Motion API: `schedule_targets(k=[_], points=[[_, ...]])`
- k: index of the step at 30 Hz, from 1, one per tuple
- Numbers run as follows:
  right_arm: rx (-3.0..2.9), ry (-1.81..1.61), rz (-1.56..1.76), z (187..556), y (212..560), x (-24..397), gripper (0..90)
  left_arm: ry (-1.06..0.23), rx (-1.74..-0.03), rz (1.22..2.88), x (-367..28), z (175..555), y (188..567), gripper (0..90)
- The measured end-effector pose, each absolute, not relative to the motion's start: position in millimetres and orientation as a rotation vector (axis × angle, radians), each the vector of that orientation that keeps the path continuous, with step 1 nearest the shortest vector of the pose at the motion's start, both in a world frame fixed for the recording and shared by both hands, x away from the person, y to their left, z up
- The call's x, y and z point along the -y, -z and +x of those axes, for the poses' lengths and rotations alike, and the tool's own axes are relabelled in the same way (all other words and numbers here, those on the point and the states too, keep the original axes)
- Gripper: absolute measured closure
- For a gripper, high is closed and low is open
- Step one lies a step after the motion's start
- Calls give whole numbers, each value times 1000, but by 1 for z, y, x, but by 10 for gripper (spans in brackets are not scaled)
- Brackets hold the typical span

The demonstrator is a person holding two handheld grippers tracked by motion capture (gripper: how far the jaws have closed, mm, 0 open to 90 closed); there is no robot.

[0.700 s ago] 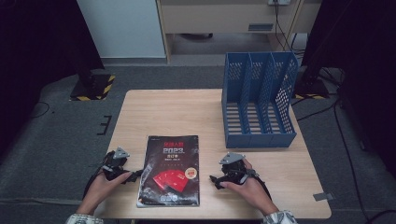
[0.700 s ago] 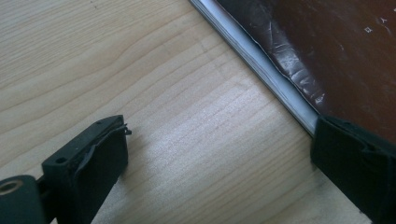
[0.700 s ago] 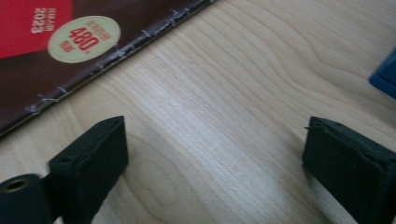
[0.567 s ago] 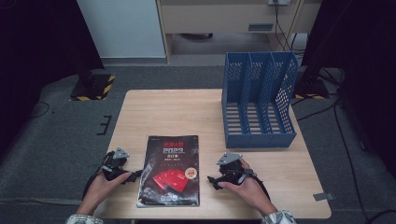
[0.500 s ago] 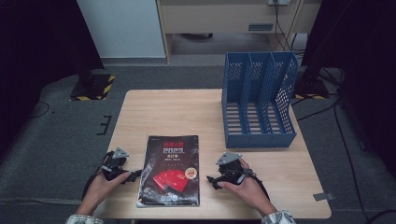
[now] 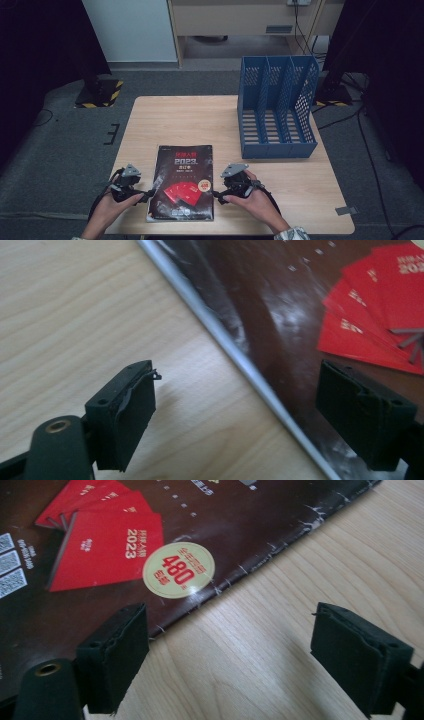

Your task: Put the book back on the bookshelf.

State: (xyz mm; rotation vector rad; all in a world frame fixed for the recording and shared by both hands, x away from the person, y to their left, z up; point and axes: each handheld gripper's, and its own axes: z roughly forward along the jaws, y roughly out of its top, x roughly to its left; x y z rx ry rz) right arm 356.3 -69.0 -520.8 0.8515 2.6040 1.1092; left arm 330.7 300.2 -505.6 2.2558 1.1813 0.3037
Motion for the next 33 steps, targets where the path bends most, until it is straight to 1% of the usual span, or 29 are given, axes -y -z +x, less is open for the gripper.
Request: schedule_targets(k=[4,7,11,17,21,23,29,31,33], points=[[-2617,-1120,842,357,519,63,167,-279,-1164,2279,-290,327,505,179],[-2642,-1180,897,358,518,58,166,-258,-1153,2309,-279,327,507,212],[-2646,-1159,913,359,520,50,175,-248,-1170,2315,-273,328,510,250],[-2668,-1118,856,359,526,33,187,-256,-1190,2303,-271,333,511,250],[-2658,-1093,869,359,529,27,158,-271,-1206,2282,-269,334,513,236],[-2636,-1092,868,357,531,24,155,-243,-1193,2279,-266,335,512,229],[-2634,-1062,884,354,530,20,157,-227,-1219,2269,-266,336,511,252],[-2641,-1039,893,355,528,18,157,-220,-1233,2266,-266,338,510,285],[-2655,-1014,887,356,527,17,157,-210,-1249,2258,-266,340,509,299]])
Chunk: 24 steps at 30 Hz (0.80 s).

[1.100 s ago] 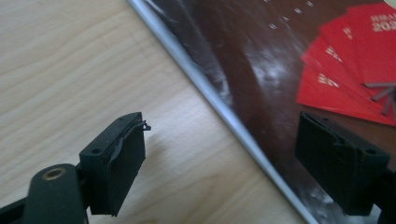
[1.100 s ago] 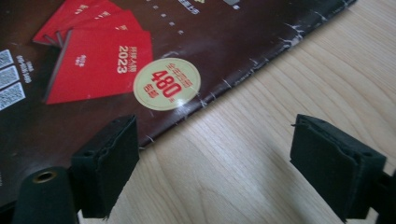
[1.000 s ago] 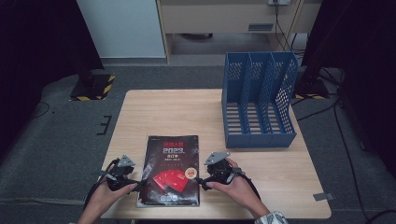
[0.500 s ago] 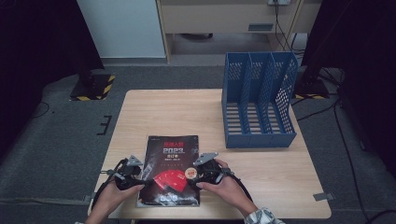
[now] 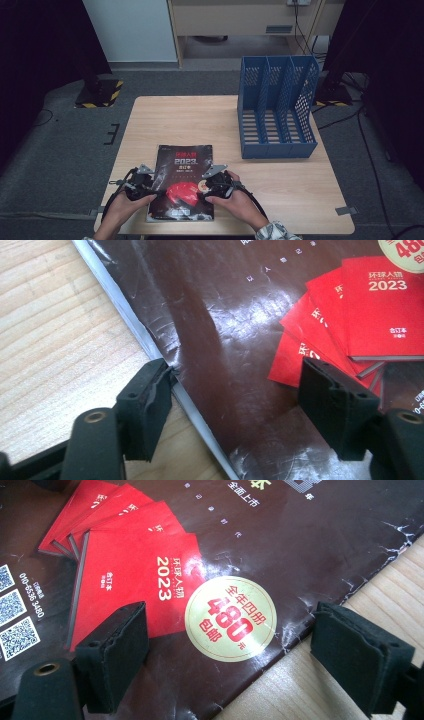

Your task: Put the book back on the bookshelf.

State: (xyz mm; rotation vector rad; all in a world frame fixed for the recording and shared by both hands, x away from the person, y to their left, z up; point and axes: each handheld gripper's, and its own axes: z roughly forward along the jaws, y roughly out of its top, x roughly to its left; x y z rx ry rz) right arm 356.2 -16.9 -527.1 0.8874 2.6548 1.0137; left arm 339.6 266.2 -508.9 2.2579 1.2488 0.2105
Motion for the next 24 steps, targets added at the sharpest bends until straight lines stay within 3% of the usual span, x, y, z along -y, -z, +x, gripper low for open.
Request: schedule_targets(k=[9,24], points=[[-2653,-1000,904,356,527,15,156,-196,-1244,2220,-265,346,504,379],[-2632,-941,988,371,525,10,136,-311,-1222,2282,-255,367,507,474]])
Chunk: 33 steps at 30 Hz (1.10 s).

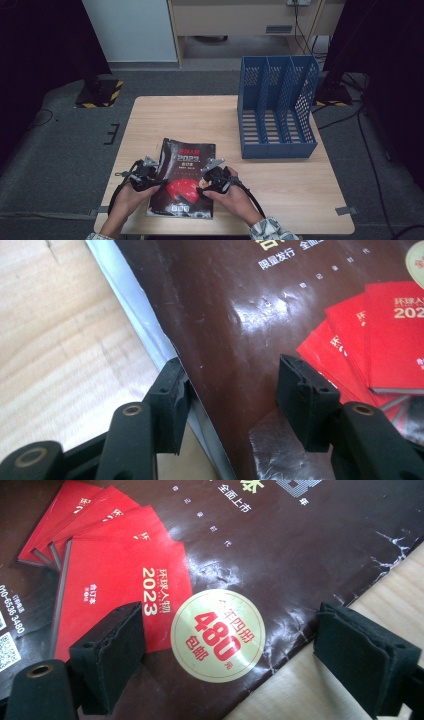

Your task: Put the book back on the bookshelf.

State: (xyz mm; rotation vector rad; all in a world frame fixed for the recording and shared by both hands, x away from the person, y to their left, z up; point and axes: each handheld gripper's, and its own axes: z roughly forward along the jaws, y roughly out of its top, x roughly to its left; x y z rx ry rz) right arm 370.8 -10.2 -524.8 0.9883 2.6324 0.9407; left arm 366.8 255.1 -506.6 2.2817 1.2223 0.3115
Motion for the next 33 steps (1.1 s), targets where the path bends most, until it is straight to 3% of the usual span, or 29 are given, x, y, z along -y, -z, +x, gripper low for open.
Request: schedule_targets(k=[14,19,26,33], points=[[-2649,-940,963,389,525,15,138,-310,-1221,2269,-257,356,507,453],[-2644,-957,953,388,526,17,139,-308,-1228,2263,-260,352,511,357],[-2647,-963,950,388,526,17,139,-307,-1249,2240,-263,351,513,322],[-2647,-959,946,389,526,17,139,-281,-1256,2246,-258,353,511,344]])
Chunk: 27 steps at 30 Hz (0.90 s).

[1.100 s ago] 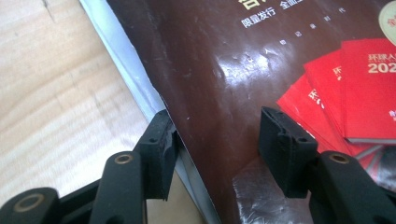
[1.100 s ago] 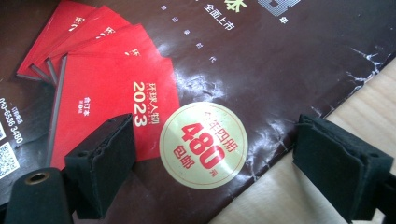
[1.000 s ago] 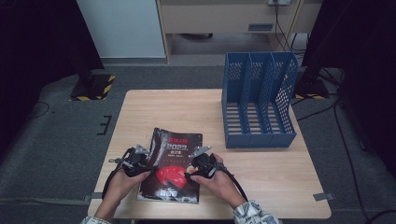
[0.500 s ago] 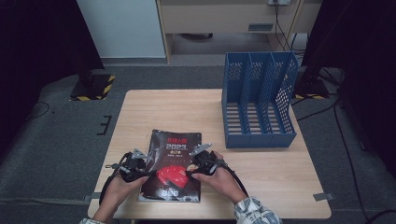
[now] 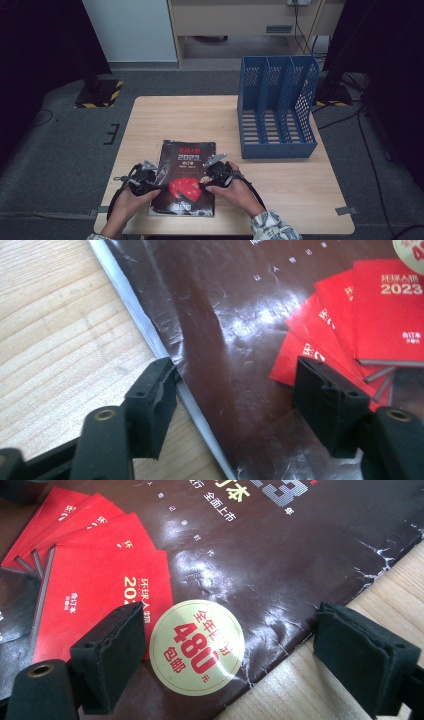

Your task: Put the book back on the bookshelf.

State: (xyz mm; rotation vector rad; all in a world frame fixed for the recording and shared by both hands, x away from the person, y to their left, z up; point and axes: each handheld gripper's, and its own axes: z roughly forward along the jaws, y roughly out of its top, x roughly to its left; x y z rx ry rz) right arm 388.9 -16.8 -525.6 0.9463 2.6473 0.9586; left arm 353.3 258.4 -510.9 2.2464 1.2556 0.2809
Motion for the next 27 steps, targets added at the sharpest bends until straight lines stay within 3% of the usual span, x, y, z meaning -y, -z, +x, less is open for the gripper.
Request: schedule_targets(k=[9,27], points=[[-2648,-961,944,389,526,17,139,-282,-1249,2230,-263,353,510,427],[-2642,-976,938,388,526,18,143,-240,-1212,2211,-263,345,503,434]])
